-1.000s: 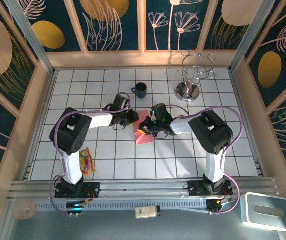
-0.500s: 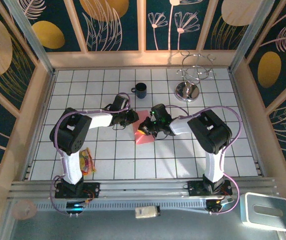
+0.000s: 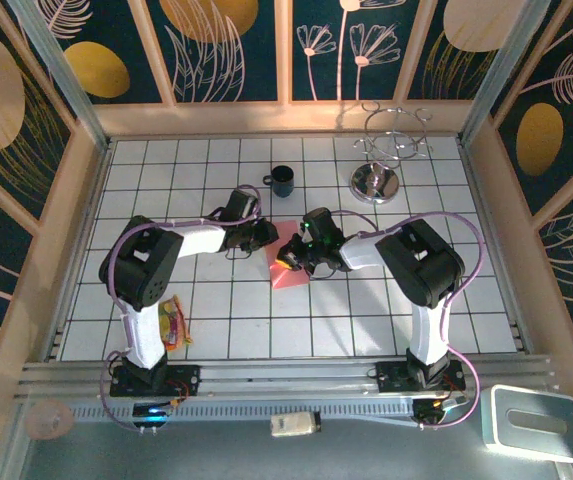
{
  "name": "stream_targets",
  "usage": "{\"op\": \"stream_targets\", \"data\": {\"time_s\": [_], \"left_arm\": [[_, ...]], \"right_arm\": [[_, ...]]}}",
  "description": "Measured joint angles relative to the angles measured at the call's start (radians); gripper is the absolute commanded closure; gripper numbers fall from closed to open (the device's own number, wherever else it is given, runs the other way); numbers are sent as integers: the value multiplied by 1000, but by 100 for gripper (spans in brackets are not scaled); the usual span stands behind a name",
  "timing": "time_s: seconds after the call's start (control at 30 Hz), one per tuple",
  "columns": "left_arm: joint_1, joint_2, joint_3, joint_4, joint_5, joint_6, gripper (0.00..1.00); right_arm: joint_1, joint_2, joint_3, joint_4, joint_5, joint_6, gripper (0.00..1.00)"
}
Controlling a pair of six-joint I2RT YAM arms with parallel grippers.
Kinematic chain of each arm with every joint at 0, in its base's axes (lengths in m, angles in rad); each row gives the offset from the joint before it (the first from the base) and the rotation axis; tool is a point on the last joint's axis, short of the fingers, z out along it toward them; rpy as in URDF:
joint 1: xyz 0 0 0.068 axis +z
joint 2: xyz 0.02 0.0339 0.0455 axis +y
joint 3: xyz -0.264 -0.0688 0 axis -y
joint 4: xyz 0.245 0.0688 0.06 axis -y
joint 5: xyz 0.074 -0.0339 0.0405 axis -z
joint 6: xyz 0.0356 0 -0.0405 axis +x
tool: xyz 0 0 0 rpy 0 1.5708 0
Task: Fold a paper plane with a square sheet of paper (pick it up from the middle)
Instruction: Fold the triangle a second time at the center of the table.
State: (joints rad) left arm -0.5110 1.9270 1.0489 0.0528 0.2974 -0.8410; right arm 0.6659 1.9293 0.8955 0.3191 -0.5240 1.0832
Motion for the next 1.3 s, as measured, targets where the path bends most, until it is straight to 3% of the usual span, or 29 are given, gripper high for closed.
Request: {"op": "stream_targets", "data": {"time_s": [0.4, 0.67, 0.83, 1.03, 1.3], "left_arm": [[102, -126, 80, -57, -69, 27, 72], [122, -232, -5, -68, -93, 29, 70], [122, -291, -109, -46, -59, 23, 74], [115, -335, -245, 7, 5, -11, 80], [20, -344, -281, 34, 13, -29, 85]], "right_arm": [[0, 2, 21, 12, -5, 3, 69], [2, 2, 30, 22, -8, 0, 60], [2, 2, 30, 23, -8, -4, 62], [2, 2, 29, 8, 2, -6, 72], [2, 3, 28, -31, 21, -16, 88]]}}
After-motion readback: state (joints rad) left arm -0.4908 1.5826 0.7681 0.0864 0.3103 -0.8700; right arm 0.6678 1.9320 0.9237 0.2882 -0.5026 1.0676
